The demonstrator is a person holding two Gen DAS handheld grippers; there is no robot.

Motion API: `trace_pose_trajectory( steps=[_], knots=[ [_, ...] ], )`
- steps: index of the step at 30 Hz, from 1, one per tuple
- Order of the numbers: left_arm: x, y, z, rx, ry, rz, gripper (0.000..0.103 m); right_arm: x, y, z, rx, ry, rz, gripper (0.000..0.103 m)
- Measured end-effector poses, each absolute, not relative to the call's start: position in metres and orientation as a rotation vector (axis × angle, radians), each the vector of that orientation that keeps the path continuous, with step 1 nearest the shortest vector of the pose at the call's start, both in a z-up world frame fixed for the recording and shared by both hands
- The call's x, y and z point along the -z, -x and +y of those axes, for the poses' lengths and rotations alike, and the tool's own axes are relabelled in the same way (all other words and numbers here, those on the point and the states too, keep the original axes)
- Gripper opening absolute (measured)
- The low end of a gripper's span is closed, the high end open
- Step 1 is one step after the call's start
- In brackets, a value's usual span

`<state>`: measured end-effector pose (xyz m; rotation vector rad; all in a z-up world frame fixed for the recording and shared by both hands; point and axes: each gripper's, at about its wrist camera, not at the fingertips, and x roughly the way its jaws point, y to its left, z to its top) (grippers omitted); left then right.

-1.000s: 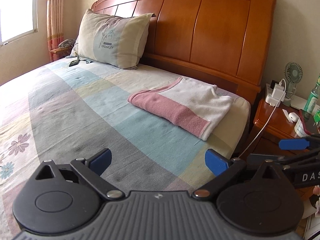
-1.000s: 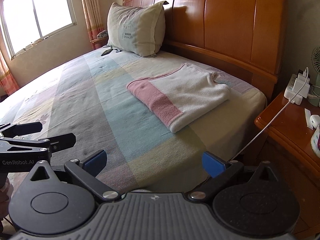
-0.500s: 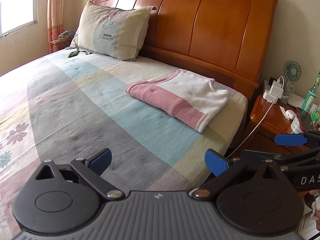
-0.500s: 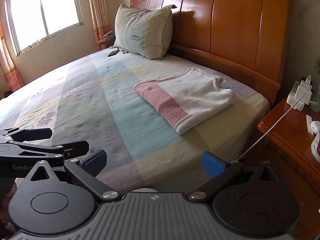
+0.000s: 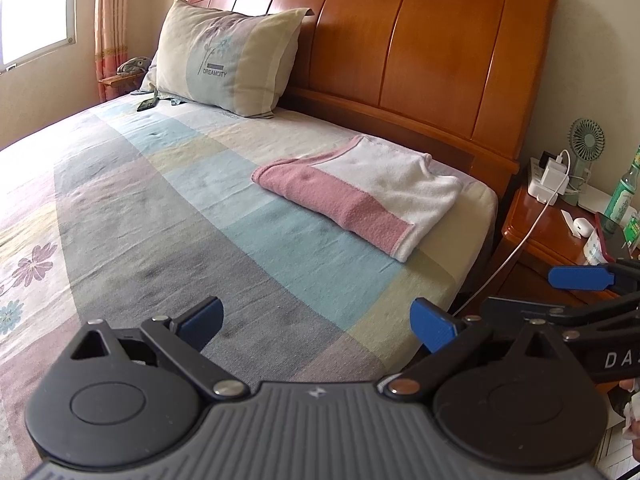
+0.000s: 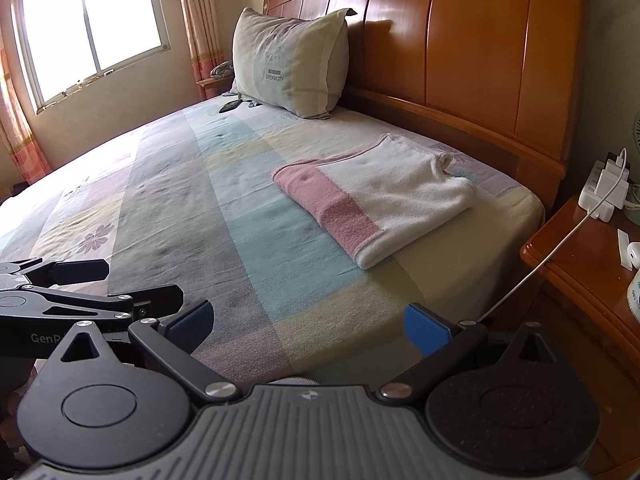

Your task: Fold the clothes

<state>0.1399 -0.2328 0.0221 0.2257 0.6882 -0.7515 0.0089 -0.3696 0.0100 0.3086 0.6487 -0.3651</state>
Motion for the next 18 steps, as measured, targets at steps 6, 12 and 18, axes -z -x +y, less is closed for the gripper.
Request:
trace_pose_trajectory(
  steps=[6, 12, 18],
  knots=[
    [-0.021, -0.1418, -0.2329, 0.748, -0.226, 0.696, 0.1, -0.0091, -0.0113, -0.3681, 0.356, -0.307, 0.654, 0.103],
    [-0.0201, -0.1439, -0.2329, 0.747, -0.223, 0.701, 0.1, -0.0088, -0.0129, -0.3673, 0.353, -0.308, 0.658, 0.103],
    [-0.0196, -0.1449, -0.2321, 0.744, -0.221, 0.704, 0.1, -0.0086, -0.0144, -0.3666, 0.347, -0.306, 0.66, 0.103]
  ],
)
